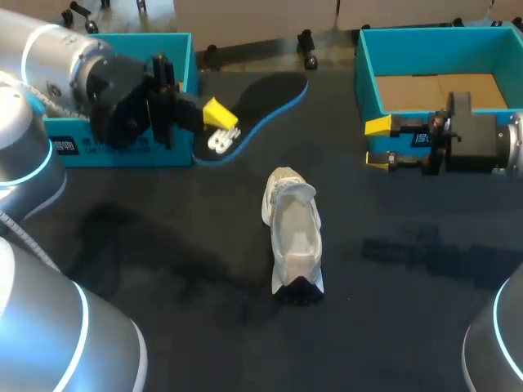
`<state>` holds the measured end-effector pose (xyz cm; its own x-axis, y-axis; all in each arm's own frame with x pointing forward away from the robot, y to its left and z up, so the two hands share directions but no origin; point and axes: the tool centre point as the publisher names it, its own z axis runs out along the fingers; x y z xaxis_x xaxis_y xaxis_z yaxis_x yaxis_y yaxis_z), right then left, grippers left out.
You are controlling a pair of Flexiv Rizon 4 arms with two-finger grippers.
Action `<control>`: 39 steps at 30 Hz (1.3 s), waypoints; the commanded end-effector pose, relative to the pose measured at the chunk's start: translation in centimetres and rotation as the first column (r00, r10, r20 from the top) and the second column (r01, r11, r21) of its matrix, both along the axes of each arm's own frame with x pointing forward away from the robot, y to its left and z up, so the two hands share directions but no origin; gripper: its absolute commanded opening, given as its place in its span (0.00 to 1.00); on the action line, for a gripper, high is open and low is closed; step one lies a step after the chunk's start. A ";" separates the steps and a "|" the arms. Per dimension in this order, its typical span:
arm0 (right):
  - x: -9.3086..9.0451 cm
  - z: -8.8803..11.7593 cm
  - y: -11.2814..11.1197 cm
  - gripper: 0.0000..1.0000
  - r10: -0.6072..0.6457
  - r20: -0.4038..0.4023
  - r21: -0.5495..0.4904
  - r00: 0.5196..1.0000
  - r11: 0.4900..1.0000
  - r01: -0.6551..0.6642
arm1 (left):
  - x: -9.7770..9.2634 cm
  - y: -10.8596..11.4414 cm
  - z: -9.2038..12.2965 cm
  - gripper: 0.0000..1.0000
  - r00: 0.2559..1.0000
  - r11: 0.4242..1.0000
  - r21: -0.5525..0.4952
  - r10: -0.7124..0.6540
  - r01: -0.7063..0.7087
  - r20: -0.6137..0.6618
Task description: Take the shoe out of the shoebox, open the shoe tongue, remove and reinsert the insole, then place the shoe into the shoebox
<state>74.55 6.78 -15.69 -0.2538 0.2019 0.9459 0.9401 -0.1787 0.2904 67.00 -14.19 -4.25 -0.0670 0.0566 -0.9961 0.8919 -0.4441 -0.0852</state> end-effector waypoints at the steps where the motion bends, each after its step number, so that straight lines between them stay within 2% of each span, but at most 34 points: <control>1: -0.3 0.6 0.3 1.00 -0.017 0.011 0.009 1.000 1.000 0.017 | -0.5 0.5 -1.8 0.00 0.999 0.999 -0.001 0.050 -0.050 0.017; 5: -0.1 1.0 0.8 1.00 -0.008 -0.008 0.033 1.000 0.999 0.008 | -0.3 0.5 -3.5 0.00 0.994 0.996 0.001 0.087 -0.088 0.065; 8: 0.0 1.3 1.2 1.00 -0.009 -0.053 0.055 0.999 0.998 0.012 | -0.1 0.3 -4.7 0.00 0.986 0.993 -0.006 0.118 -0.118 0.119; 14: 0.5 1.9 2.8 1.00 0.053 -0.113 0.076 0.992 0.996 -0.045 | 0.5 -0.4 -6.6 0.00 0.969 0.982 -0.001 0.187 -0.189 0.162; 21: 1.4 2.0 4.5 1.00 0.119 -0.158 0.085 0.980 0.991 -0.107 | 0.5 -1.8 -8.6 0.00 0.945 0.979 -0.005 0.199 -0.205 0.260; 33: 1.9 1.2 6.4 1.00 0.191 -0.211 0.117 0.959 0.979 -0.170 | 0.8 -4.1 -10.2 0.00 0.930 0.962 -0.015 0.266 -0.271 0.255; 35: 2.0 1.1 6.7 0.96 0.199 -0.214 0.120 0.956 0.977 -0.176 | 1.0 -4.4 -10.6 0.00 0.928 0.961 -0.015 0.271 -0.277 0.256; 37: 2.0 1.0 7.2 0.84 0.220 -0.222 0.130 0.950 0.972 -0.195 | 1.1 -4.8 -10.9 0.00 0.927 0.960 -0.014 0.275 -0.280 0.257; 39: 2.1 0.8 7.7 0.79 0.242 -0.226 0.137 0.944 0.967 -0.215 | 1.1 -5.2 -11.1 0.00 0.926 0.959 -0.011 0.278 -0.285 0.255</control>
<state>75.68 13.59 -14.38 -0.0475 0.0623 0.9969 0.9988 -0.0059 0.0479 67.90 -18.42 -15.00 0.1668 0.1002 -0.9809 0.9738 -0.1729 0.1480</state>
